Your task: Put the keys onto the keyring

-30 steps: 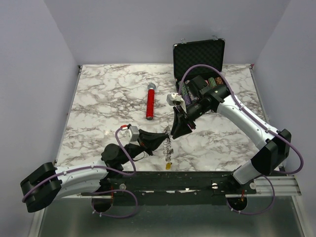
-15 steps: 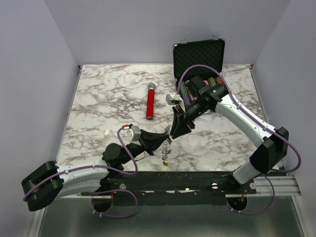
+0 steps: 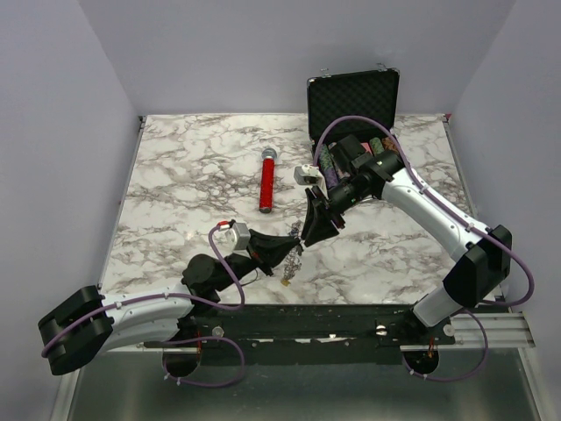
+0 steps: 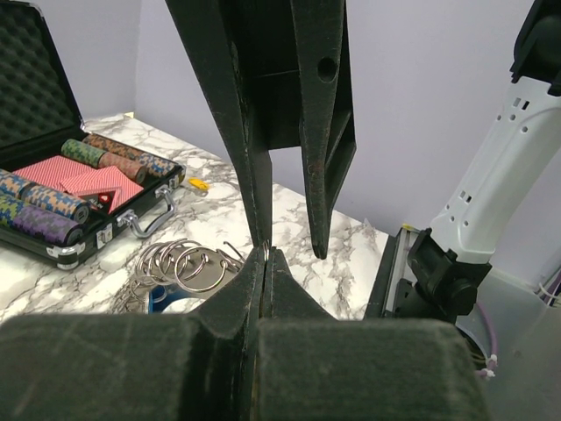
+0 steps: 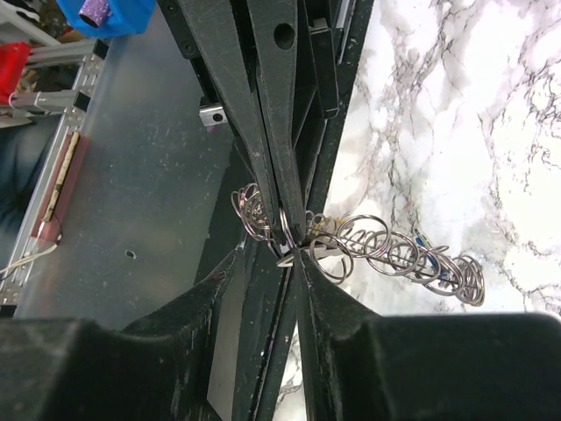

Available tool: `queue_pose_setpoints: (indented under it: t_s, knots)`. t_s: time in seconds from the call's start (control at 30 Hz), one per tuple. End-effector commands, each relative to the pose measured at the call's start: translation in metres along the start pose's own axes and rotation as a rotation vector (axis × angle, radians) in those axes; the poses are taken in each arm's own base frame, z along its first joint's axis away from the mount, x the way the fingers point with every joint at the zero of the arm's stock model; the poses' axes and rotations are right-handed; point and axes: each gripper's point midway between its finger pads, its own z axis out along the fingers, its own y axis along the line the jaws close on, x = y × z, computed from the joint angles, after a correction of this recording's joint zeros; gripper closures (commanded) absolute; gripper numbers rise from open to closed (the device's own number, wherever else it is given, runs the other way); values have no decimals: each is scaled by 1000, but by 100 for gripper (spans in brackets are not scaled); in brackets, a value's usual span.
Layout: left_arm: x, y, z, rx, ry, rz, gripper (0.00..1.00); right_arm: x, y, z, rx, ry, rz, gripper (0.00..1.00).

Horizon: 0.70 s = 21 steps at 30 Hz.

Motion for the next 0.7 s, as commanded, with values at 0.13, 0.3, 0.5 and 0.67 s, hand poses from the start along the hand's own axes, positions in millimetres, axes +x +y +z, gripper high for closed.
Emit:
queue_pose_setpoints:
  t_s: [0.13,0.3,0.5,0.67]
  knots:
    - [-31,-14,8,57,-106,-12,100,1,-6,4,6,-12,-12,60]
    - [-31,-15,7,58,-104,-14,100,0,-6,3,13,-12,-17,60]
    - [-31,-14,6,56,-106,-14,100,-1,-4,3,7,-15,-22,63]
    - [-34,-14,6,53,-117,-12,100,1,-4,5,-1,-20,-12,71]
